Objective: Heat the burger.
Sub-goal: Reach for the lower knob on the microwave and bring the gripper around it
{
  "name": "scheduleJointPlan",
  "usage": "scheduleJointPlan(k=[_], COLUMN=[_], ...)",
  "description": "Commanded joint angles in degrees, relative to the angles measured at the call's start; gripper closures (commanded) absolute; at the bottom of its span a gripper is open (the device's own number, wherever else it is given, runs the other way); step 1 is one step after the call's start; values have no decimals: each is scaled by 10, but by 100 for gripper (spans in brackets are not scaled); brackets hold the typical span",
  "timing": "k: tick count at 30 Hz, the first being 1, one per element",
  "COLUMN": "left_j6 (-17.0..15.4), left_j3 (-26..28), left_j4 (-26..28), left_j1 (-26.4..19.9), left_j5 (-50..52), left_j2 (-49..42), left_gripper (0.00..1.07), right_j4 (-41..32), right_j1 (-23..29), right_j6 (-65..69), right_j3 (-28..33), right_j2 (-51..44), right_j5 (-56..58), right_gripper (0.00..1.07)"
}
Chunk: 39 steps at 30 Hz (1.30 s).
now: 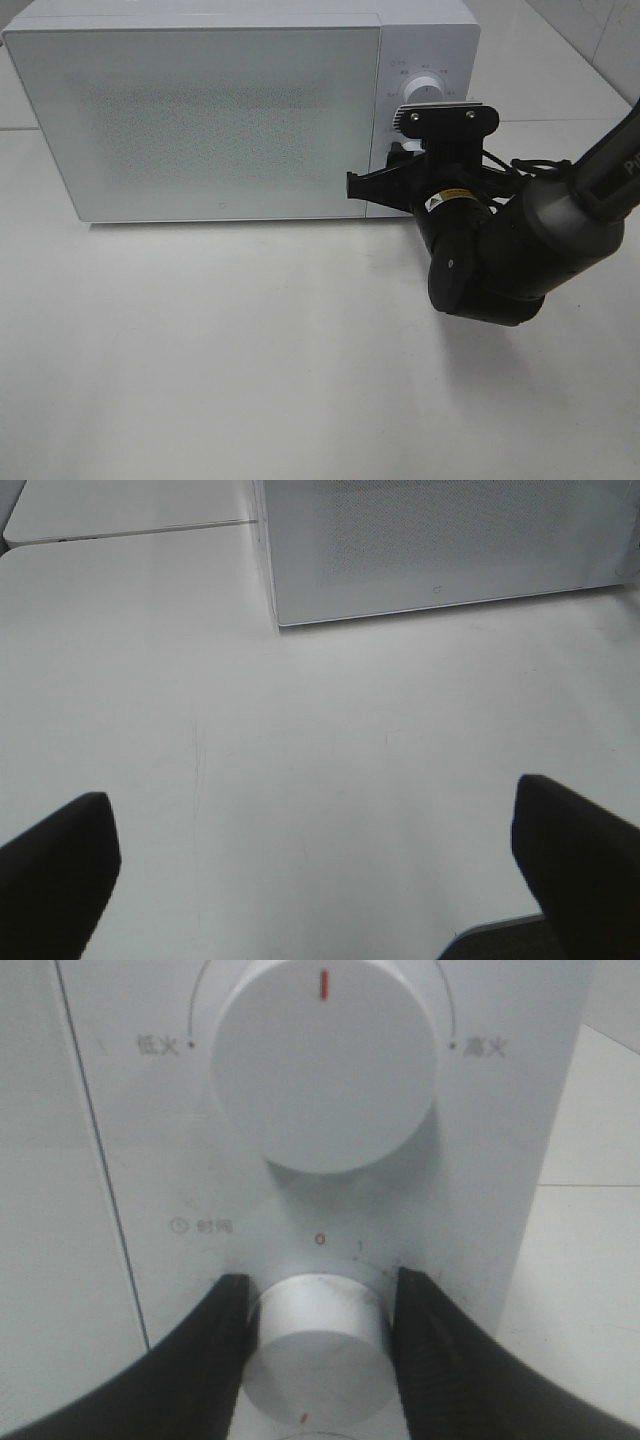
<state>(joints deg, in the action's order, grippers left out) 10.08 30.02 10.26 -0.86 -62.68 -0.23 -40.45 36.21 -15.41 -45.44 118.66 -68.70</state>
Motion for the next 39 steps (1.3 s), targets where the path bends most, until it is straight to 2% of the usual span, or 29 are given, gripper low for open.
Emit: scheduleJointPlan(k=[1, 11, 23, 39], left_j6=[-5, -5, -5, -5], left_j3=[-1, -1, -1, -1], left_j4=[3, 3, 3, 3], left_j1=[2, 2, 2, 2], left_j5=[9, 9, 9, 9], left_j2=[-11, -11, -11, -11], left_gripper=[7, 7, 7, 7], right_j4=[5, 6, 22, 40], right_j1=[-2, -2, -2, -2], right_j6=[9, 114, 344, 514], right_j3=[-5, -5, -5, -5], right_j2=[-1, -1, -2, -2], right_j5=[26, 68, 100, 111], right_gripper=[94, 94, 94, 94])
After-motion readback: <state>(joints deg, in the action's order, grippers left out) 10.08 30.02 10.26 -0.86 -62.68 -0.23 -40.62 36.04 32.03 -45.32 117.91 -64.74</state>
